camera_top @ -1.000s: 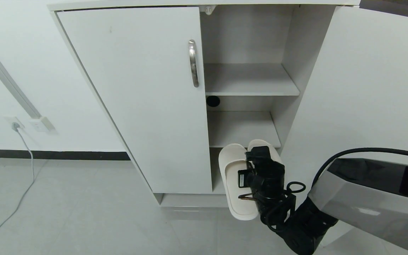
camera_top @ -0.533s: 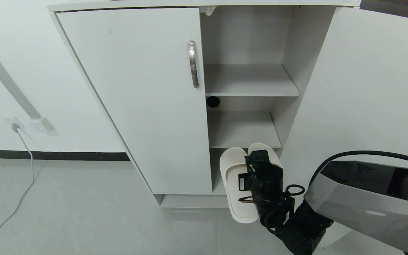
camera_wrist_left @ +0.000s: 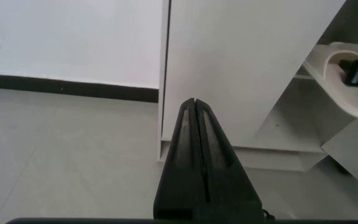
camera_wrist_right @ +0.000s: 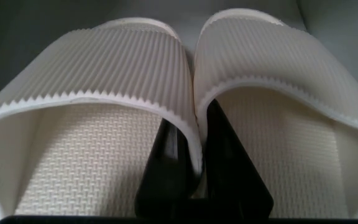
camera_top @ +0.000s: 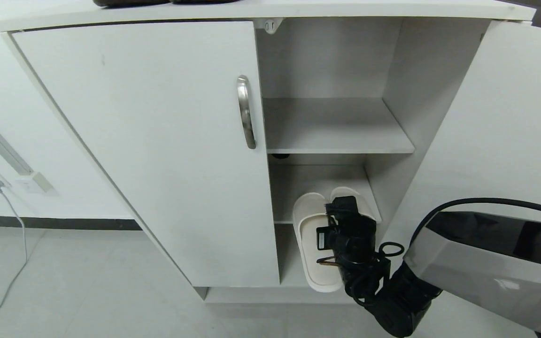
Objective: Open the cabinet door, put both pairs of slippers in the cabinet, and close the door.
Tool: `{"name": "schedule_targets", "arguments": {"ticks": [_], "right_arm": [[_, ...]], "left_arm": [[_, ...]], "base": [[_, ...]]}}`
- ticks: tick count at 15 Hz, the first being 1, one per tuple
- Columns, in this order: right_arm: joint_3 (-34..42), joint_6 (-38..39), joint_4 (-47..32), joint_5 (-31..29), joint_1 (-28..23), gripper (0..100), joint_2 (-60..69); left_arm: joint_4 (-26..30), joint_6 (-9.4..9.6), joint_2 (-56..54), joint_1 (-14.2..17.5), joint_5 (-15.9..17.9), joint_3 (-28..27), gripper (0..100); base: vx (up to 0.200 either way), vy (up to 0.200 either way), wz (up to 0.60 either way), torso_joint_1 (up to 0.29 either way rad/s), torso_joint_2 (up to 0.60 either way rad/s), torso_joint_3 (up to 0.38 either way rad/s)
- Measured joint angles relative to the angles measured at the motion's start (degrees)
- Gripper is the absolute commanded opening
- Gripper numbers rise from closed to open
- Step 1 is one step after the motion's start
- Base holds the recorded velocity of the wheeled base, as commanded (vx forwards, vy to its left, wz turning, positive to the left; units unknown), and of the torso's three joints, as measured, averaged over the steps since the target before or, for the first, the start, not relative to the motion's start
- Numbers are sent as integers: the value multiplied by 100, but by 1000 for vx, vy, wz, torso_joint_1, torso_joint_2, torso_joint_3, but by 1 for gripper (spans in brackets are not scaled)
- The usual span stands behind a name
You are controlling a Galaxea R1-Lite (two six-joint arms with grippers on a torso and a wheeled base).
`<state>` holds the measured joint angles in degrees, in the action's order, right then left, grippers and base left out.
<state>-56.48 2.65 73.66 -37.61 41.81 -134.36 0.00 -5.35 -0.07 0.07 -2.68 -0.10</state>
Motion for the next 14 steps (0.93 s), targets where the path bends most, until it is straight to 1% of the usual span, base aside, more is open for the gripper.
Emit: {"name": "schedule_targets", "arguments": {"ticks": [1,6,14], "right_arm": [[-74,-2,-26,6,-33,0,-15],[-914,-16,-171,20,-312,0,-423],[-2580,-27,-1501,135,-562,0,-940]], "left_arm": [[0,2,0,0,1,0,0],[0,0,0,0,0,2,0],[0,2,0,-2,-2,0,0]], "base": [[200,0,0,2,2,-2],[0,0,0,0,0,0],[0,0,0,0,0,0]]}}
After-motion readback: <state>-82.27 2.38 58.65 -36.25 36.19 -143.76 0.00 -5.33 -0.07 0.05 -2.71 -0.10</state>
